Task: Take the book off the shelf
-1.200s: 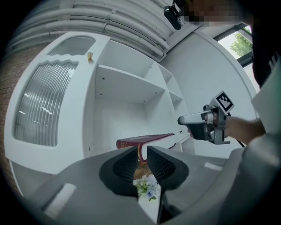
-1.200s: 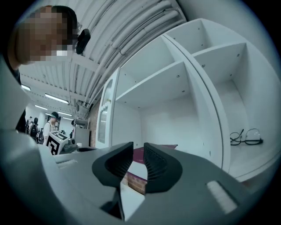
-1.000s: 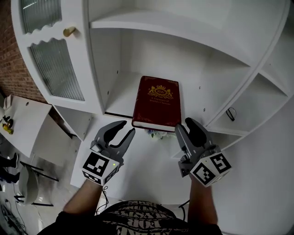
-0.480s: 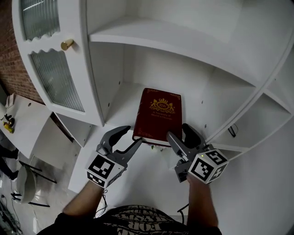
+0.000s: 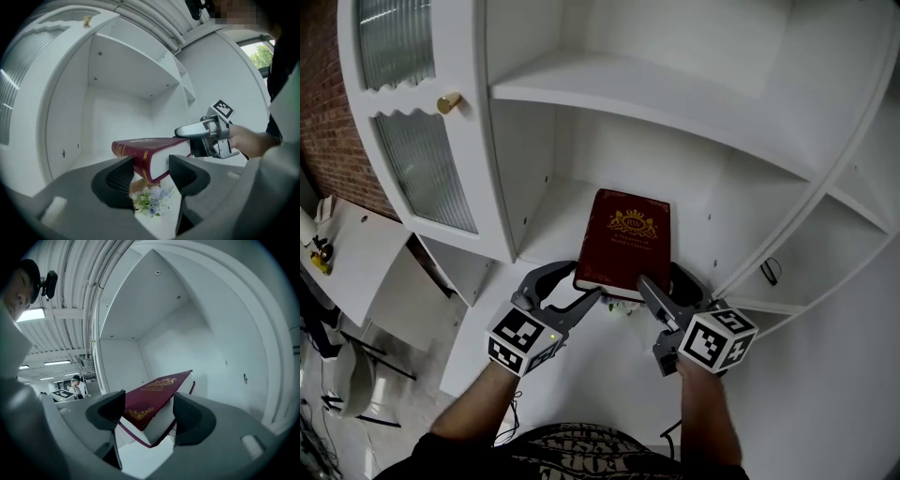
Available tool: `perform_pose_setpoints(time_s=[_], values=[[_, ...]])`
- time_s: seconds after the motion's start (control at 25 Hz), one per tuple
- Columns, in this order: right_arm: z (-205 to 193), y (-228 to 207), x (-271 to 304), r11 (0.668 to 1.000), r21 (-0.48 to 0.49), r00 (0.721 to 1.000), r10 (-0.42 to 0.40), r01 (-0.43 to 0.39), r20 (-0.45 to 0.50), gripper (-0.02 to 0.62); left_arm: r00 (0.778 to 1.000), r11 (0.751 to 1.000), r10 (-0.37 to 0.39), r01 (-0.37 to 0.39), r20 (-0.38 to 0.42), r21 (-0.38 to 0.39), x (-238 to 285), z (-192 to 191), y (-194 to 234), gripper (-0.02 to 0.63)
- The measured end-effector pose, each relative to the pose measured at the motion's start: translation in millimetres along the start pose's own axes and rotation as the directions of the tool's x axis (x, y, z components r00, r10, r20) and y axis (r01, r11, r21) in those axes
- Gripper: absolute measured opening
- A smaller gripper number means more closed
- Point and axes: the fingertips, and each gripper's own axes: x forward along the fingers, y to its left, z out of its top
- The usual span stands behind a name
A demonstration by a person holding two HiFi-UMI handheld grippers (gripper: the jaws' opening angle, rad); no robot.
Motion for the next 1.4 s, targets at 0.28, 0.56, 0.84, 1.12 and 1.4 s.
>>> perform_pose_setpoints(time_s=[0.28,0.56,0.84,1.12,1.4], values=[[-13.1,31.8,-21.1,0.999,-0.036,1.0,-0.013,0.013,0.003,0.314,0.998,0.999,0.04,-0.04,0.054,-0.001,-37.6,-1.7,-19.4,0.236],[-38.4,51.8,-35.6,0.994,-0.082,0.997,-0.072,0.071,-0.001,0.267,0.998,0.998,0.057,-0.057,-0.012,0.035,-60.8,-25.3,-30.4,0.235],[-54.5,67.9,-42.9,0.987,-0.12,0.994,-0.104,0.107,0.027,0.252,0.998,0.997,0.068,-0.068,0.004,0.029,-81.4,-29.3,-36.5,0.235],[-53.9,101.1,-67.1,0.985,-0.13,0.991,-0.106,0.116,0.084,0.252,0.998,0.996,0.052,-0.053,0.026,0.065,-112.9,-16.6,-53.4,0.233],[-36.2,140.7,-92.2,0.98,-0.158,0.983,-0.094,0.12,0.158,0.253,0.996,0.994,0.025,-0.034,0.089,0.102,-146.0,14.6,-67.4,0.233]])
